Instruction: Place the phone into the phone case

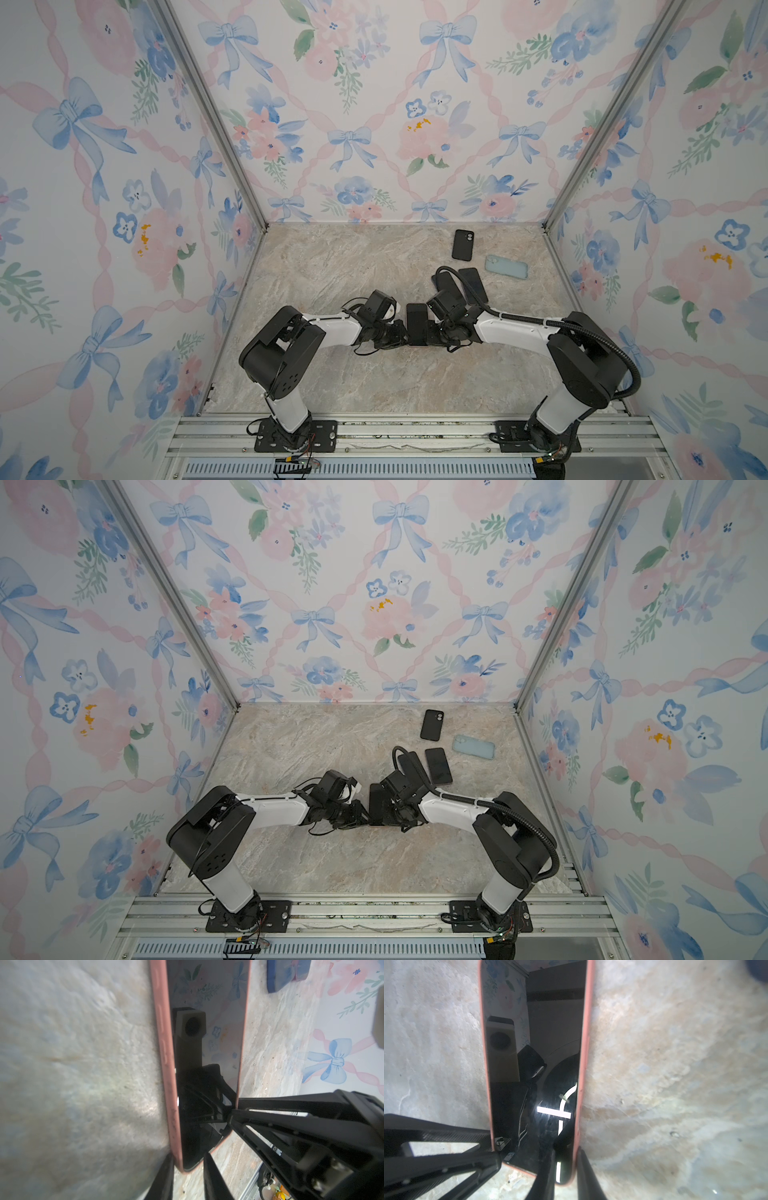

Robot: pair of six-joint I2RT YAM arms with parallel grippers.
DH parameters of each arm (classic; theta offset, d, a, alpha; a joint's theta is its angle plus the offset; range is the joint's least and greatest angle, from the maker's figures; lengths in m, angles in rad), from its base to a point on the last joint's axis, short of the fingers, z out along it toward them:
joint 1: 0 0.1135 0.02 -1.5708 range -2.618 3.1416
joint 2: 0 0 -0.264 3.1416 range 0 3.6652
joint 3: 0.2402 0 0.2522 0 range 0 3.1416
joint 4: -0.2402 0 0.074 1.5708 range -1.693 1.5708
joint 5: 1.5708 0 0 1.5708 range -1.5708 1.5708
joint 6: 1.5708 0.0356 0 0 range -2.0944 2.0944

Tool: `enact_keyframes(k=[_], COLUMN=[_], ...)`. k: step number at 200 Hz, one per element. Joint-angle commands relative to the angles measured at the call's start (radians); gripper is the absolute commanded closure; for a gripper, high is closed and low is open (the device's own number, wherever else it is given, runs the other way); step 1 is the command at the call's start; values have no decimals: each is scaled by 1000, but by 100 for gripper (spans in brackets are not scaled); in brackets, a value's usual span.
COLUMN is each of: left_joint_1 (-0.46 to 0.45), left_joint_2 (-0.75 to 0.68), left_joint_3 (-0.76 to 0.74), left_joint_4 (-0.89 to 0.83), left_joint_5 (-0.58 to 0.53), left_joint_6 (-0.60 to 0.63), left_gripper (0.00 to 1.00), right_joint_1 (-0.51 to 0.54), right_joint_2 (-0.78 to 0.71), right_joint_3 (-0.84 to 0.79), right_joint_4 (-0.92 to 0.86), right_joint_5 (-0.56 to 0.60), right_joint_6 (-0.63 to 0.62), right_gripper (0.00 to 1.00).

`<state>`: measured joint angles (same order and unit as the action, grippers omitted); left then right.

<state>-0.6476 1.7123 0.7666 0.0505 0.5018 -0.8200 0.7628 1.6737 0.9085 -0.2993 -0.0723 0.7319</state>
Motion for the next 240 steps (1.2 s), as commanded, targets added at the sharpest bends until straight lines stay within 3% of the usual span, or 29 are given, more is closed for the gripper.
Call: enact_keyframes(k=[1,96,157,214,240], left_joint_1=[-14,12,36,78,82], left_joint_2=[13,-102,-159,-201,-209], left_joint_3=[-5,-23,-75,-90,-93], left_joint_4=[-16,-140,-183,-211,-211], left_joint_5=[-15,-116,-135,-136,-137], left_joint_6=[8,79,119,159,172], left_gripper=[74,67,54,42,34], right_joint_1=[20,46,79,102,108], right_joint_2=[23,-42,-48,25,55], right_joint_3=[4,77,130,200,227], right_joint_4=[0,-145,-199,-235,-247], right_joint_5=[-7,114,204,277,286], right_joint_6=[-8,-32,-16,3,27], right_gripper=[80,66,56,30,24])
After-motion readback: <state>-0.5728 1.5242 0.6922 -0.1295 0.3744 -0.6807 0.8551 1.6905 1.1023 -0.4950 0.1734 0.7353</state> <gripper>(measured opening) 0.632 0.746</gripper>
